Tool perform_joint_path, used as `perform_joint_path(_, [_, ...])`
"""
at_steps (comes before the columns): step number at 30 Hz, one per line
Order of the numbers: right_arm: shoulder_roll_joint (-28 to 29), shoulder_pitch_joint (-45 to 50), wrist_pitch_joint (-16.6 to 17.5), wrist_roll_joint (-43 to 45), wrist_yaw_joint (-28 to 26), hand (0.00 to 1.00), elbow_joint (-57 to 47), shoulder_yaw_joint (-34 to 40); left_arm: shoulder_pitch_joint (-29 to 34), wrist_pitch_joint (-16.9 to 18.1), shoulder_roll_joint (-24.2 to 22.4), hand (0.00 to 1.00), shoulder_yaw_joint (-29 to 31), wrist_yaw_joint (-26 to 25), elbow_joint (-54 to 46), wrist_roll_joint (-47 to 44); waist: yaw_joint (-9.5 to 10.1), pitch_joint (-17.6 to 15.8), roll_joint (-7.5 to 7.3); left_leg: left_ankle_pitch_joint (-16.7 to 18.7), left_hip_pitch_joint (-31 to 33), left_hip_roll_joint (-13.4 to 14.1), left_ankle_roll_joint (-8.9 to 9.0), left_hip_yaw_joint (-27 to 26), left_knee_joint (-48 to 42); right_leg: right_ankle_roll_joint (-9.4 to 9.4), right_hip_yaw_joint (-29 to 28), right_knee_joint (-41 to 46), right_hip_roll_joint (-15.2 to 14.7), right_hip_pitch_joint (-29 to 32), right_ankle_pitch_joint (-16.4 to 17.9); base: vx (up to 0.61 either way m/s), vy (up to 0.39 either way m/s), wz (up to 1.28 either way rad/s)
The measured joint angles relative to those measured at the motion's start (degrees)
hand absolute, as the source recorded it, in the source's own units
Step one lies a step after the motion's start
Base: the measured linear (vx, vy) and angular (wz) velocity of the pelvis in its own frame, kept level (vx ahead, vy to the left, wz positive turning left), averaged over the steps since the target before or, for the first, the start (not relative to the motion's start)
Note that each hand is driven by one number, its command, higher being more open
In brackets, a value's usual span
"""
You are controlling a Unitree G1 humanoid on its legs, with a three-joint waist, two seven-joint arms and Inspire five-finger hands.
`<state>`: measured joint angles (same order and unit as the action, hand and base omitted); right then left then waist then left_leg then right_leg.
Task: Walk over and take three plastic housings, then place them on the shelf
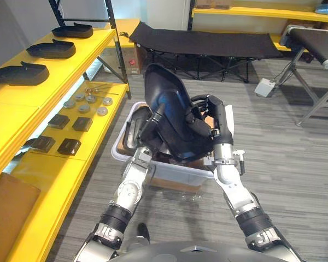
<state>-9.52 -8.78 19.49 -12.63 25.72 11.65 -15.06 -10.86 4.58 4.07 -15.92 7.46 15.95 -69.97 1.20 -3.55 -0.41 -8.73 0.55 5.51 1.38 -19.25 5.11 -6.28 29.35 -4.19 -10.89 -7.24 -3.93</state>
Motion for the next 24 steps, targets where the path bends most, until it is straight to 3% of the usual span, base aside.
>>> perform_joint_path(5, [-1.2,3.6,0.7,2.1,1.2,0.00,0.5,-0.5,-0.2,-2.7,1.2,0.00,-2.7,1.2,0.1,7.8,-0.14,0.4,-0.53,0.0,0.0,0.0,0.00,-0.1,0.0,-0.07,-0.5,0.0,0.0,0.0,-0.1,0.03,0.009,-0.02])
perform_joint_path(9, [-2.1,4.2,3.2,2.4,1.2,0.00,0.4,-2.7,-1.2,-2.1,2.8,0.00,-2.5,0.7,1.8,10.8,-1.50,0.5,-0.56,0.0,-0.2,0.1,0.02,-0.6,0.0,0.02,-1.3,-0.2,0.1,0.2,-0.2,0.00,0.016,-0.07])
perform_joint_path(12, [-2.2,4.5,3.3,3.1,1.2,0.00,0.3,-2.6,-1.9,-2.2,4.0,0.00,-2.8,0.7,1.9,14.4,-1.46,0.5,-0.56,0.1,-0.3,0.2,0.10,-0.8,0.0,0.02,-1.4,-0.2,0.1,0.2,-0.2,-0.01,0.013,-0.04])
perform_joint_path(21, [-4.3,4.5,3.4,5.1,1.2,0.00,0.3,-3.1,-2.8,-2.1,6.2,0.00,-5.4,0.7,1.9,14.6,-1.56,0.5,-0.56,0.7,-0.3,0.2,0.42,-1.0,-0.2,0.13,-1.7,-0.2,0.0,0.4,-0.6,0.00,0.012,-0.01])
perform_joint_path(22, [-4.3,4.5,3.4,5.1,1.2,1.00,0.3,-3.1,-2.8,-2.0,6.2,0.00,-5.5,0.7,1.9,14.6,-1.56,0.5,-0.56,0.7,-0.2,0.2,0.42,-1.0,-0.2,0.14,-1.7,-0.2,0.1,0.5,-0.6,0.00,0.000,0.00])
perform_joint_path(24, [-4.3,4.5,3.6,5.1,1.1,1.00,0.3,-3.2,-2.8,-1.8,6.4,0.00,-5.7,0.7,1.9,14.6,-1.62,0.5,-0.52,0.7,-0.1,0.2,0.42,-1.0,-0.2,0.16,-1.7,-0.2,0.0,0.7,-0.7,0.00,0.011,-0.02])
